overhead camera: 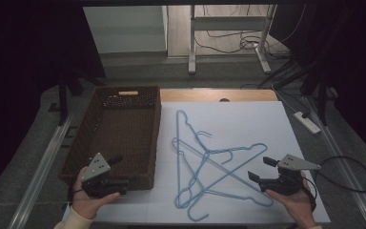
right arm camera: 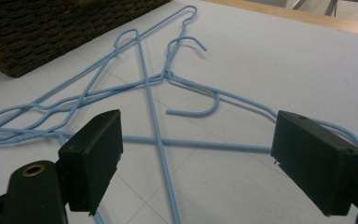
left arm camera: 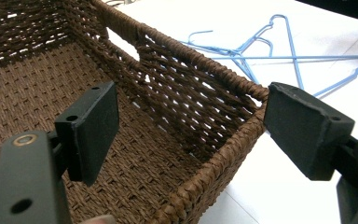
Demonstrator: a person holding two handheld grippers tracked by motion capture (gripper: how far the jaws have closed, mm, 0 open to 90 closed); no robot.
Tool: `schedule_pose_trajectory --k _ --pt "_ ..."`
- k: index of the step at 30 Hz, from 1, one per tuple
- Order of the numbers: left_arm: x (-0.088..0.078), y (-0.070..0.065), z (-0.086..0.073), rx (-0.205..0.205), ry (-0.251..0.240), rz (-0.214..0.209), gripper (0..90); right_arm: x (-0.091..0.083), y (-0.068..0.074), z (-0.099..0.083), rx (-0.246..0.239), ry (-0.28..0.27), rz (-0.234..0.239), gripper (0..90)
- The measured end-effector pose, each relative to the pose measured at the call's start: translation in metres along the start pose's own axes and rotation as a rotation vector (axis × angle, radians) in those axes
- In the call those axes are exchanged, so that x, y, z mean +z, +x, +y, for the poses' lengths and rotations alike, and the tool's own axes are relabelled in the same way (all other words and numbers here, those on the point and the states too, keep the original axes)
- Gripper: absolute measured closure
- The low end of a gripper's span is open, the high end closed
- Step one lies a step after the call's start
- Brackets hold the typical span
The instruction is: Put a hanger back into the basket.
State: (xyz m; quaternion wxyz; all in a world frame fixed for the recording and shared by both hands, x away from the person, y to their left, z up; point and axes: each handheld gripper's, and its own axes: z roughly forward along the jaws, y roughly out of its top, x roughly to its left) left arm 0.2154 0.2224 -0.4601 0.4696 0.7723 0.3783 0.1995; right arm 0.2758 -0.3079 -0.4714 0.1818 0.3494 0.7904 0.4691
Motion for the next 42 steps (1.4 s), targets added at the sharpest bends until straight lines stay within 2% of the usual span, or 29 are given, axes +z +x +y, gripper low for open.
schedule_pose_trajectory --k 12,17,20,23,30,32,33,34,35,38,41,42 --pt "-0.002 0.000 0.000 -0.001 -0.005 0.002 19.7 0.001 -0.003 -0.002 0.027 0.029 -0.015 18.0" --pt "-0.003 -0.001 0.002 0.005 -0.011 0.001 19.7 0.002 -0.001 0.001 0.010 0.051 -0.018 20.0" --pt "-0.004 0.000 0.002 0.004 -0.017 0.005 19.8 0.003 0.004 0.005 -0.026 0.077 -0.009 22.0" --pt "-0.004 0.000 0.002 0.004 -0.016 0.005 19.9 0.007 0.013 0.010 -0.075 0.125 0.022 23.6" --pt "-0.004 0.000 0.002 0.006 -0.017 0.005 19.8 0.027 0.047 0.022 -0.222 0.276 0.116 21.5" --pt "-0.004 0.000 0.002 0.005 -0.017 0.006 19.9 0.031 0.051 0.023 -0.234 0.297 0.125 21.0" --pt "-0.004 0.000 0.002 0.004 -0.018 0.006 19.9 0.038 0.059 0.025 -0.263 0.329 0.141 21.2" --pt "-0.004 0.000 0.002 0.004 -0.018 0.006 19.9 0.038 0.059 0.025 -0.263 0.329 0.141 21.2" --pt "-0.005 0.000 0.002 0.005 -0.020 0.006 19.9 0.045 0.066 0.027 -0.294 0.363 0.163 25.0" --pt "-0.005 0.000 0.002 0.007 -0.021 0.005 19.9 0.053 0.074 0.029 -0.333 0.406 0.174 24.9" --pt "-0.004 -0.001 0.002 0.009 -0.019 0.005 19.9 0.062 0.081 0.030 -0.361 0.451 0.193 25.5" --pt "-0.004 -0.001 0.002 0.009 -0.019 0.005 19.9 0.062 0.081 0.030 -0.361 0.451 0.193 25.5"
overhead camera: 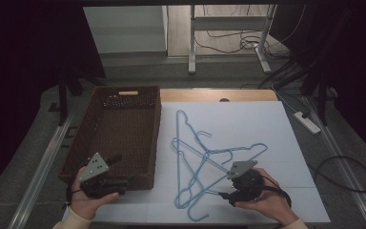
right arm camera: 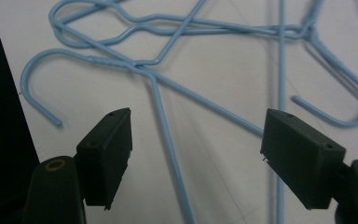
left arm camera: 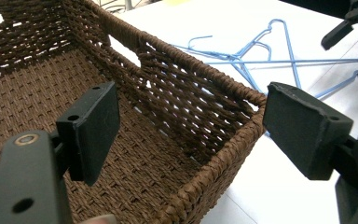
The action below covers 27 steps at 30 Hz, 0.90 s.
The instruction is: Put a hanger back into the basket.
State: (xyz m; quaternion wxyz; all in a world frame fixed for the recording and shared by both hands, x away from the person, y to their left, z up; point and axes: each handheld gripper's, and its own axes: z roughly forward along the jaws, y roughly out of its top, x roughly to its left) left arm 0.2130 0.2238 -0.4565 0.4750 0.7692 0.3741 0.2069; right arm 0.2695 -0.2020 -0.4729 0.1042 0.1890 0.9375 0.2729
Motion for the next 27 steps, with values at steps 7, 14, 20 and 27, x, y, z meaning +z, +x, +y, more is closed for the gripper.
schedule_pose_trajectory --k 7,14,20,27 --pt "-0.001 0.000 0.000 0.001 -0.002 0.001 20.0 0.017 0.003 0.011 -0.050 0.077 0.041 34.3" --pt "0.000 -0.001 0.001 0.007 0.001 -0.002 20.0 0.030 0.001 0.015 -0.064 0.134 0.083 43.1" --pt "0.001 -0.001 0.001 0.005 0.002 -0.003 20.1 0.038 0.002 0.018 -0.090 0.178 0.113 54.7" --pt "0.001 -0.002 0.001 0.008 0.003 -0.006 20.1 0.047 0.005 0.024 -0.128 0.251 0.149 74.5"
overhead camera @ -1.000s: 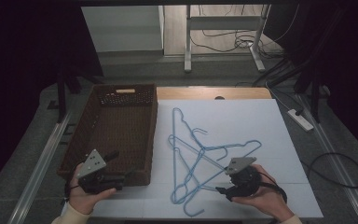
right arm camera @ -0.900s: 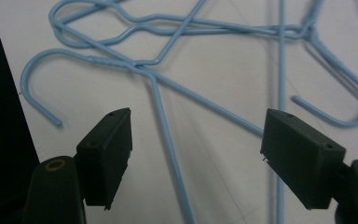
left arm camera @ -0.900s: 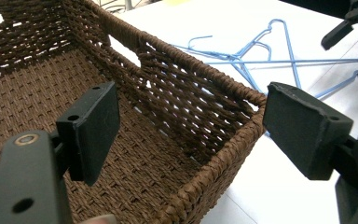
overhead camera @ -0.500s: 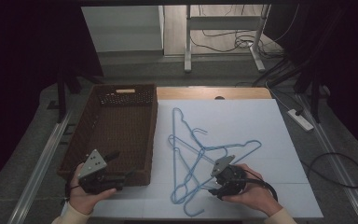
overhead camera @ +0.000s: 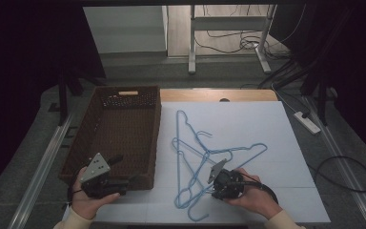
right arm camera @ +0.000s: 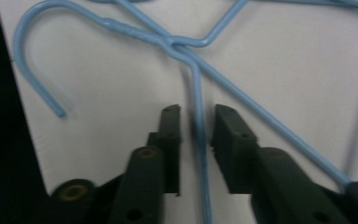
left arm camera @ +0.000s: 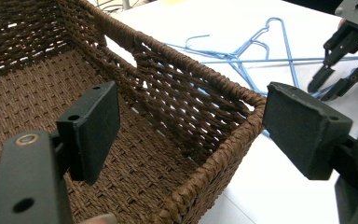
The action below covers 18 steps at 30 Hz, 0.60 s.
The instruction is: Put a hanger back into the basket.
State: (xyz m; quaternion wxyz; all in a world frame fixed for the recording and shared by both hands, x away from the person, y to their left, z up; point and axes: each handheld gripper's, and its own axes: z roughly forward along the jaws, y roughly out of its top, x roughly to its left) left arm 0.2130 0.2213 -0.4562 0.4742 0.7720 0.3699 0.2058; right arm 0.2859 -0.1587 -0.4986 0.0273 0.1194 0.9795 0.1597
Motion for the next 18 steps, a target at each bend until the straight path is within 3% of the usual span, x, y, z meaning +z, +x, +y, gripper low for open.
schedule_pose_trajectory --k 1,3,8,13,18 --pt "0.000 0.000 0.000 0.000 0.000 0.000 20.1 0.000 0.000 0.000 0.000 0.000 0.000 74.5" --pt "0.000 0.000 0.000 0.001 0.000 0.000 20.1 0.000 -0.001 0.002 -0.019 0.013 0.022 85.6" --pt "-0.001 -0.001 0.001 0.005 -0.003 0.000 20.2 -0.002 0.000 0.000 -0.073 0.008 -0.004 87.2" --pt "-0.001 -0.002 0.002 0.007 -0.004 0.002 20.2 -0.011 -0.003 -0.003 -0.061 -0.041 -0.014 87.4" --pt "-0.001 -0.004 0.004 0.015 -0.010 0.001 20.4 -0.032 -0.013 -0.012 -0.007 -0.152 0.008 87.6"
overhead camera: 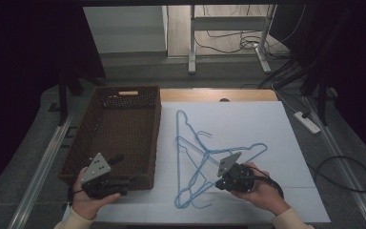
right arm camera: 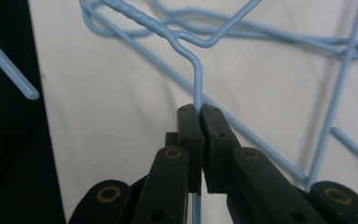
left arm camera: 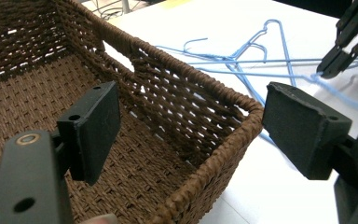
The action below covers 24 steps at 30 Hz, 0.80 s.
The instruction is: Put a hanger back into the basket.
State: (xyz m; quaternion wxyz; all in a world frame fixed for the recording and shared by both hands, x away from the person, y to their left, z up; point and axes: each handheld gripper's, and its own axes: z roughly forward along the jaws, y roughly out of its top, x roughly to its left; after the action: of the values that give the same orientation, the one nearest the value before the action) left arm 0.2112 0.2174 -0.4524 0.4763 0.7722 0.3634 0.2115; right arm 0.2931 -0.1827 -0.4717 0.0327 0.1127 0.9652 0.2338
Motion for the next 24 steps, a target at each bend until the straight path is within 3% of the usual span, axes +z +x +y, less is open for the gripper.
schedule_pose_trajectory --k 3,4,11,14,18,24 --pt "0.000 -0.001 0.001 0.006 -0.003 -0.002 20.5 -0.007 -0.003 -0.002 0.016 -0.045 0.003 87.7" --pt "0.000 -0.002 0.002 0.010 -0.004 -0.003 20.5 -0.016 -0.006 -0.005 0.038 -0.090 0.014 87.7" --pt "0.003 -0.009 0.009 0.034 -0.008 -0.009 20.6 -0.038 -0.012 -0.012 0.079 -0.181 0.026 87.7" --pt "0.008 -0.016 0.016 0.068 -0.001 -0.004 20.6 -0.052 -0.015 -0.017 0.109 -0.249 0.050 87.7" --pt "0.019 -0.030 0.027 0.116 0.007 -0.032 20.5 -0.059 -0.015 -0.018 0.114 -0.269 0.059 87.7" --pt "0.041 -0.048 0.043 0.158 0.026 -0.079 20.7 -0.071 -0.015 -0.022 0.122 -0.310 0.108 87.7"
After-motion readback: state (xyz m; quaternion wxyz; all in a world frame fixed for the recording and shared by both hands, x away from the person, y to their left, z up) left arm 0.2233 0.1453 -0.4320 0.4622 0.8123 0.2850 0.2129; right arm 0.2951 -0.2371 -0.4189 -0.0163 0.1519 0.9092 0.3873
